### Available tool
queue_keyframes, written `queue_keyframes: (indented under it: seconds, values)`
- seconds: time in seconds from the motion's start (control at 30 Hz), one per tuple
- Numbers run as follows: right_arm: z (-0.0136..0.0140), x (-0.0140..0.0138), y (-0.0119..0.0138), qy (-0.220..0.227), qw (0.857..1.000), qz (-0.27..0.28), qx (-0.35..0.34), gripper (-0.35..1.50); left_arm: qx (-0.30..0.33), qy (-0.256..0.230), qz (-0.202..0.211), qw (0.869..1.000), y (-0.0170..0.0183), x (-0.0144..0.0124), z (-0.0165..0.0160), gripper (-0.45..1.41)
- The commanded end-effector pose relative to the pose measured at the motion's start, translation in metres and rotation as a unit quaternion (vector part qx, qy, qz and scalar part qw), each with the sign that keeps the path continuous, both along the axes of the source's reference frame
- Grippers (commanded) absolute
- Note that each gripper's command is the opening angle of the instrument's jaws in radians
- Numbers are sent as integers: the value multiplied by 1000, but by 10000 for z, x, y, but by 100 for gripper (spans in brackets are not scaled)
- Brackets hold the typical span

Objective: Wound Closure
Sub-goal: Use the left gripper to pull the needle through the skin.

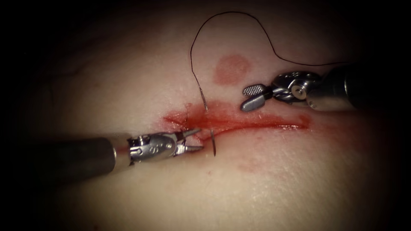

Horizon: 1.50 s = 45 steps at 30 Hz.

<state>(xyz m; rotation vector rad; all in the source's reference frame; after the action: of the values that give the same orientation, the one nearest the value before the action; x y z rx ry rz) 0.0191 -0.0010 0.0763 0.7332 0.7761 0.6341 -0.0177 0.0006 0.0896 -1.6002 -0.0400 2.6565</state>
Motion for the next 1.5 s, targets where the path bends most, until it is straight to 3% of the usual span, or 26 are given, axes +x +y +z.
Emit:
queue_keyframes:
  seconds: [0.03, 0.23, 0.33, 0.87, 1.23, 1.5]
  values:
    - [9, 6, -5, 1, 1000, -1, 0, 131, -4, -5, 0, 1000, -5, -8, 4, 37]
    - [15, 4, -13, 2, 1000, -2, -5, 131, -45, -21, 13, 999, -14, -10, -11, 25]
    - [18, 6, -16, 2, 1000, -2, -6, 131, -72, -35, 10, 997, -8, -15, -18, 9]
    - [25, 11, -29, 10, 1000, -10, -3, 128, -99, -34, -16, 994, 21, -22, -8, 12]
    - [34, 12, -34, 15, 1000, -15, -3, 126, -132, -42, -60, 989, 26, -23, -19, 37]
    - [35, 12, -37, 16, 1000, -16, -3, 126, -146, -46, -69, 986, 35, -26, -14, 35]
